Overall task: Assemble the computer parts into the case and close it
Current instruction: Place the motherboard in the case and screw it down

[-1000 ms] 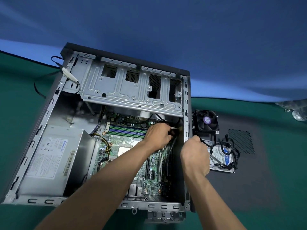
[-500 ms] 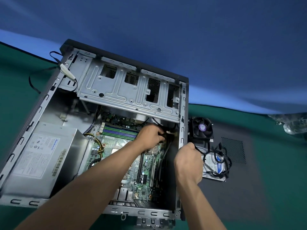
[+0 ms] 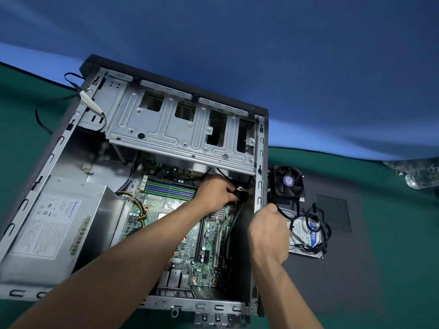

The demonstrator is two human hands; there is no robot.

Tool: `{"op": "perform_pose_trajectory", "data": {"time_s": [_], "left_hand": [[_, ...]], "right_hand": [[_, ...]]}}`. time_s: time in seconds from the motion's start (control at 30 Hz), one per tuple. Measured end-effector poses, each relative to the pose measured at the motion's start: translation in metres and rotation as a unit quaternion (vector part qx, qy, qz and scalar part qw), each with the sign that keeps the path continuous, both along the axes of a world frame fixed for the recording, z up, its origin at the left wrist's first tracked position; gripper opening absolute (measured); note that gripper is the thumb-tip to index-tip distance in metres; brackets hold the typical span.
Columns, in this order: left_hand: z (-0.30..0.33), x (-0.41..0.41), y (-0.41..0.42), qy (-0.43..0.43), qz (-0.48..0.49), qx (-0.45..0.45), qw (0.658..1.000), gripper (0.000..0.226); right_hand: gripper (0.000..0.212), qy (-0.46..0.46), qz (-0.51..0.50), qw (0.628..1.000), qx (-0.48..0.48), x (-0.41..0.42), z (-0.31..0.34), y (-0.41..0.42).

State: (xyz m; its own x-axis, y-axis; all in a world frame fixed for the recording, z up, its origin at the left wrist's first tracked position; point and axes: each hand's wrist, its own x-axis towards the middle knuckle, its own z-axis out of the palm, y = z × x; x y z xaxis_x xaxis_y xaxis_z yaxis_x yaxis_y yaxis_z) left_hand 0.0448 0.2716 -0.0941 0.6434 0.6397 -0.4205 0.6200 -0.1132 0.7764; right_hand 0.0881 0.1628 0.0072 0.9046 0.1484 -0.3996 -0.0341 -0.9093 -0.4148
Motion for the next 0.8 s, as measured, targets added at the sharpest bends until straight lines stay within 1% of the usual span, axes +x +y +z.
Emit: {"op": "perform_pose_trajectory", "data": {"time_s": [0.07,0.1,0.13,0.2,0.3,0.43,0.57,0.67,0.7,0.73,0.8], "left_hand": [[-0.0015,0.0014,-0.0023,0.007,0.000,0.008,1.000,0.019],[-0.0019,0.0020,-0.0033,0.013,0.002,0.016,1.000,0.021],[-0.0020,0.0026,-0.0039,0.016,0.003,0.024,1.000,0.021],[-0.0026,0.0024,-0.0032,0.012,0.000,0.033,0.999,0.018],[-0.0047,0.0007,-0.0011,0.002,-0.004,0.039,0.999,0.017],[-0.0073,0.0017,-0.0016,0.002,-0.008,0.059,0.998,0.019],[-0.0048,0.0023,-0.0015,0.030,-0.064,0.065,0.995,0.007],[-0.0037,0.0032,-0.0020,0.045,-0.085,0.075,0.993,0.027],[-0.0030,0.0032,-0.0028,0.046,-0.092,0.082,0.991,0.030],[-0.0012,0.0028,-0.0038,0.047,-0.099,0.090,0.990,0.030],[0.0015,0.0019,-0.0048,0.043,-0.111,0.097,0.988,0.023]], "right_hand": [[0.020,0.030,0.006,0.999,0.030,0.0006,0.0044,0.0003],[0.022,0.026,0.012,0.999,0.025,0.0003,0.0029,-0.0004],[0.026,0.013,0.007,1.000,0.014,-0.0013,0.0000,0.0002],[0.035,-0.005,-0.002,0.999,-0.046,-0.0044,-0.0020,0.0041],[0.039,-0.004,0.016,0.997,-0.081,-0.0039,-0.0029,0.0065],[0.040,0.005,0.015,0.996,-0.085,-0.0033,-0.0004,0.0065],[0.044,0.012,0.002,0.997,-0.077,-0.0019,0.0018,0.0083],[0.043,0.008,0.013,0.997,-0.081,-0.0025,0.0018,0.0086],[0.042,0.006,0.017,0.996,-0.083,-0.0028,0.0006,0.0083],[0.041,0.006,0.015,0.996,-0.084,-0.0031,0.0000,0.0082],[0.041,0.008,0.020,0.996,-0.089,-0.0031,-0.0011,0.0075]]}}
